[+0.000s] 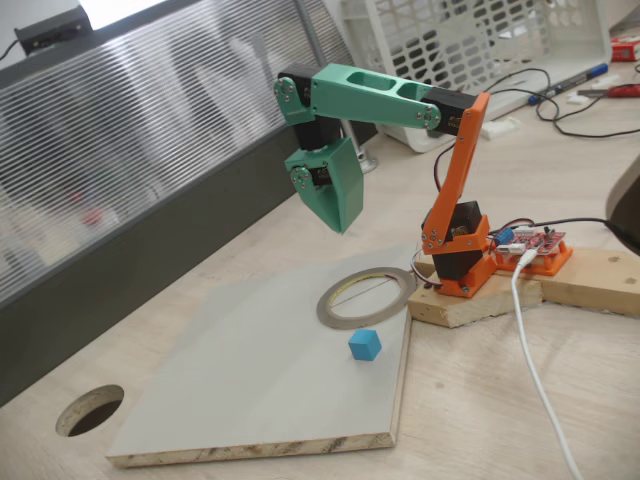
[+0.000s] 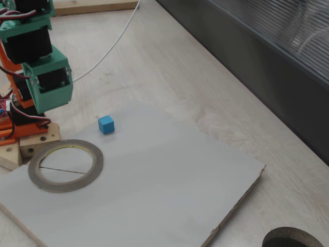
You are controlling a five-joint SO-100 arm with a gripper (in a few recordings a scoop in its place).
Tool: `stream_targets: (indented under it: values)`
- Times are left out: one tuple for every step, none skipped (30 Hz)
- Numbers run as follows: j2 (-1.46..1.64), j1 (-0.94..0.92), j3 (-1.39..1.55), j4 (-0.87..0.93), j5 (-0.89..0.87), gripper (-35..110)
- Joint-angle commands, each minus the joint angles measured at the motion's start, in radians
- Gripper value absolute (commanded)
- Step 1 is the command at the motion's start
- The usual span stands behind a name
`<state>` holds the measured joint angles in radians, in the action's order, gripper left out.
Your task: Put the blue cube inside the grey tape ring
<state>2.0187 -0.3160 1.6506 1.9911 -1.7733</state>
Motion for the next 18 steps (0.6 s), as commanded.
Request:
stream_targets:
  values:
    - [0.021, -0.009, -0.006, 0.009, -0.014, 0]
    - [0.021, -0.008, -0.006, 0.009, -0.017, 0]
    - [0.021, -0.002, -0.006, 0.008, -0.017, 0]
    - [0.021, 0.018, -0.006, 0.008, -0.017, 0]
    - [0.021, 0.052, -0.006, 0.008, -0.017, 0]
    - [0.021, 0.101, -0.006, 0.008, -0.017, 0]
    - [0.021, 0.161, -0.006, 0.008, -0.017, 0]
    - [0.021, 0.229, -0.006, 0.008, -0.017, 0]
    - [0.020, 0.296, -0.006, 0.008, -0.017, 0]
    - [0.012, 0.362, -0.006, 0.008, -0.017, 0]
    - [0.000, 0.426, -0.006, 0.008, -0.017, 0]
    - [-0.015, 0.482, -0.006, 0.008, -0.017, 0]
    - [-0.032, 0.534, -0.006, 0.008, -0.017, 0]
    - [-0.046, 0.578, -0.006, 0.008, -0.017, 0]
    - [-0.055, 0.607, -0.006, 0.009, -0.017, 0]
    - [-0.058, 0.627, -0.006, 0.009, -0.017, 0]
    - [-0.058, 0.643, -0.006, 0.011, -0.017, 0]
    - [-0.060, 0.652, -0.006, 0.011, -0.017, 0]
